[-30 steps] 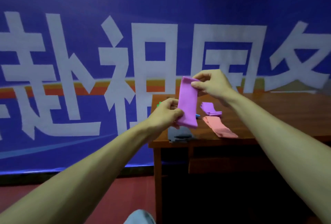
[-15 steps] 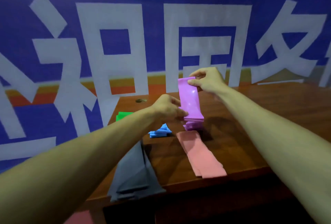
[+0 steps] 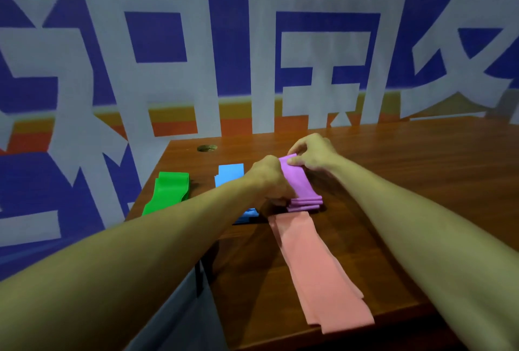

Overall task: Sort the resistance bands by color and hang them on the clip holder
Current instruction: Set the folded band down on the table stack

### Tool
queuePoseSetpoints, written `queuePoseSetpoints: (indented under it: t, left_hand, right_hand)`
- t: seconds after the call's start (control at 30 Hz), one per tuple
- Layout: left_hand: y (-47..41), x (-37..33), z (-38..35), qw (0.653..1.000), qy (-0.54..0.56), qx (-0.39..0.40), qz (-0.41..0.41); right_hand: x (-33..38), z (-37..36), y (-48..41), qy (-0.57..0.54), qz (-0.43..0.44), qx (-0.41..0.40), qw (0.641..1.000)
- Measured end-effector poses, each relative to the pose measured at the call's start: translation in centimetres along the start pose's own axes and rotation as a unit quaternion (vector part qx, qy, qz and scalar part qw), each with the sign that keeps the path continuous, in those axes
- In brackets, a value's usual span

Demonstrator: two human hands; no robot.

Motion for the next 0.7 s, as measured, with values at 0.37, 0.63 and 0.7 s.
queuePoseSetpoints:
  t: [0.37,0.63,0.7]
  left_hand:
    - [2.1,-0.1,1.2,0.995,-0.049,-0.068,-0.044]
    - [10.4,2.5,7.3,0.986,-0.01,-0.156,-0.063]
    - [13.6,4.5,8.9,0.981,-0.012,-0.183,-0.057]
  right_hand:
    - [9.8,1.8,13.0,0.074,-0.009,-0.073,0.995]
    - [19.0,3.2,17.5,0.113,0.074,-0.082,0.987]
    - [23.2,2.1,18.8,0.135,0.111,-0.053,0.983]
Point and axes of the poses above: each hand's wrist, its own y-axis away from the middle knuckle, its own z-axis out of the back of the hand, x = y × z, the point moved 6 cm from there along -y, towards the middle knuckle, and after that the axes turned 13 degrees about x, right-handed, at the moved point
